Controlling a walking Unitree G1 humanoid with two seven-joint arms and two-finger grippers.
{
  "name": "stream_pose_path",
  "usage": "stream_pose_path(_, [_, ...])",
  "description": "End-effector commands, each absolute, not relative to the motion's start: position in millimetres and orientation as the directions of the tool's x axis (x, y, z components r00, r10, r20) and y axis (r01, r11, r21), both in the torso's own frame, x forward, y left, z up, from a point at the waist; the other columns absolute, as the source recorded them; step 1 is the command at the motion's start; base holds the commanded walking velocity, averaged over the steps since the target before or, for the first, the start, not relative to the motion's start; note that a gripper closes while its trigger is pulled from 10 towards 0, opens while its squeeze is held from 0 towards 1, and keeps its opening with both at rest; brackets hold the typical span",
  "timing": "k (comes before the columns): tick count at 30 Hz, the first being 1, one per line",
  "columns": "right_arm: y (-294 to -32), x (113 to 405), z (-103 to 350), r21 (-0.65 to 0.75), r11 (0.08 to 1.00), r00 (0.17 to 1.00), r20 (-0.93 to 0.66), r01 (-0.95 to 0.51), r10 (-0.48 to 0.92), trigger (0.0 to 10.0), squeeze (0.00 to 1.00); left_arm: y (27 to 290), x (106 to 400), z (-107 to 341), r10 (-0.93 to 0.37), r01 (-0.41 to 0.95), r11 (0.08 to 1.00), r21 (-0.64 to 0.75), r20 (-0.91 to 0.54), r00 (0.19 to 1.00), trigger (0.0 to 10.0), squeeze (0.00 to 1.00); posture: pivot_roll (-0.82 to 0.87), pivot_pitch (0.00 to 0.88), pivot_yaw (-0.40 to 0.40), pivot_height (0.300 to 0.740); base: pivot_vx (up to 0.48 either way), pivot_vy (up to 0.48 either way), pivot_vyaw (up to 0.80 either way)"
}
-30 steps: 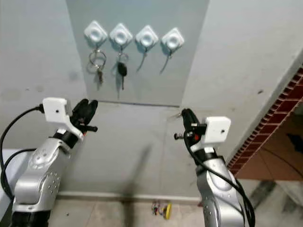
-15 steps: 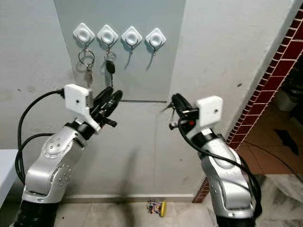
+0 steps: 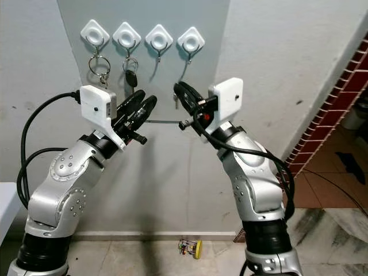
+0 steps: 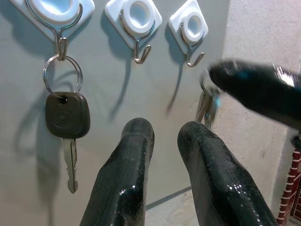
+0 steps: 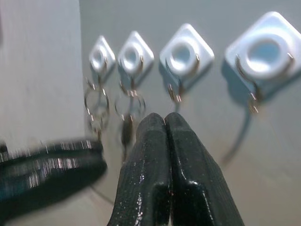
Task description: Hang keys on a hook
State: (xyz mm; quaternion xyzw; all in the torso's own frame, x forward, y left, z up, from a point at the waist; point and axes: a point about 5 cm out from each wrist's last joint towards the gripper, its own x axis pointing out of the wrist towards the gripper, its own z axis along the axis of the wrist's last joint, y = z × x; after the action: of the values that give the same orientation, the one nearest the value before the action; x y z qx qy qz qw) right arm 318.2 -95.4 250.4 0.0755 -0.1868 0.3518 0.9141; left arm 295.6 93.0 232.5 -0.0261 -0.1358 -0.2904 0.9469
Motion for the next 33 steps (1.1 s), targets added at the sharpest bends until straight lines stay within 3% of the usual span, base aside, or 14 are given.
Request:
stream_pose_path(1, [-99.6,319.2,260.0,0.01,0.738,0.666,0.44,-0.675,0.603,10.0,0.0,90.3,292.8,241.7,-0.564,0.576,0.816,0.052,0.296,0.771,10.0,0.0,-0.02,0.038,-0.029,0.74,0.0,0.0,0.0])
stream_pose_path(13, [-111.7,319.4,268.8,0.135,0.739,0.683,0.517,-0.66,0.515,10.0,0.0,80.0,290.4,249.3,-0.618,0.625,0.776,0.088,0.304,0.725,10.0,0.0,-0.03,0.045,-0.02,0.74,0.0,0.0,0.0])
stream_pose_path(33, [-120.3,336.9,264.9,0.273,0.742,0.753,0.485,-0.613,0.444,10.0,0.0,66.5,287.8,259.7,-0.671,0.68,0.726,0.106,0.327,0.666,10.0,0.0,-0.04,0.051,-0.003,0.74,0.0,0.0,0.0])
